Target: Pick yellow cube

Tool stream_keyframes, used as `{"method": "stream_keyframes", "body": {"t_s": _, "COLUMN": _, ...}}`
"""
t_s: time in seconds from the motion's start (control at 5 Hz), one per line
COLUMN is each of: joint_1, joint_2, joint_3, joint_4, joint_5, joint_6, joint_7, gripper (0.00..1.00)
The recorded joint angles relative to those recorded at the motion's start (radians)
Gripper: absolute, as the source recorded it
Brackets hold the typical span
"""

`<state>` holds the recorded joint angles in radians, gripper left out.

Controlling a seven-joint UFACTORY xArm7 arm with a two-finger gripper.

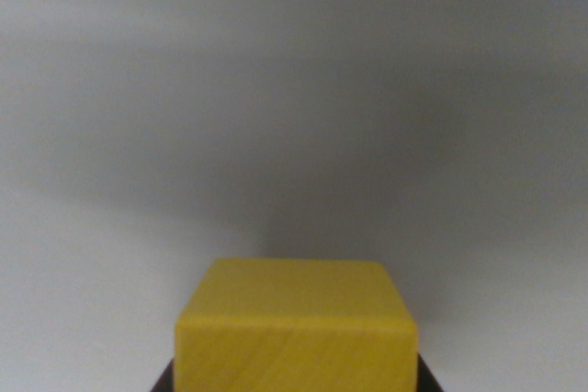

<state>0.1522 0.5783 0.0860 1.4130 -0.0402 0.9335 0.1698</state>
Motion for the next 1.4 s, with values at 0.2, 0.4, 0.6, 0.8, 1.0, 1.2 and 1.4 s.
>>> {"method": "stream_keyframes", "body": {"t_s": 0.2, "joint_1": 0.0, "joint_2": 0.0, "joint_3": 0.0, "joint_4": 0.0, "joint_5": 0.0, "joint_6": 0.0, "joint_7": 0.0, "gripper": 1.0}}
{"method": "stream_keyframes", "body": {"t_s": 0.4, "joint_1": -0.0002, "joint_2": -0.014, "joint_3": 0.001, "joint_4": 0.019, "joint_5": 0.0015, "joint_6": 0.033, "joint_7": -0.001, "gripper": 1.0}}
{"method": "stream_keyframes", "body": {"t_s": 0.6, "joint_1": -0.0002, "joint_2": -0.014, "joint_3": 0.001, "joint_4": 0.019, "joint_5": 0.0015, "joint_6": 0.033, "joint_7": -0.001, "gripper": 1.0}}
{"method": "stream_keyframes", "body": {"t_s": 0.8, "joint_1": -0.0005, "joint_2": -0.029, "joint_3": 0.001, "joint_4": 0.041, "joint_5": 0.0031, "joint_6": 0.07, "joint_7": -0.001, "gripper": 1.0}}
{"method": "stream_keyframes", "body": {"t_s": 1.0, "joint_1": -0.0005, "joint_2": -0.029, "joint_3": 0.001, "joint_4": 0.041, "joint_5": 0.0031, "joint_6": 0.07, "joint_7": -0.001, "gripper": 1.0}}
{"method": "stream_keyframes", "body": {"t_s": 1.2, "joint_1": -0.0007, "joint_2": -0.047, "joint_3": 0.002, "joint_4": 0.065, "joint_5": 0.0049, "joint_6": 0.112, "joint_7": -0.002, "gripper": 1.0}}
{"method": "stream_keyframes", "body": {"t_s": 1.4, "joint_1": -0.0007, "joint_2": -0.047, "joint_3": 0.002, "joint_4": 0.065, "joint_5": 0.0049, "joint_6": 0.112, "joint_7": -0.002, "gripper": 1.0}}
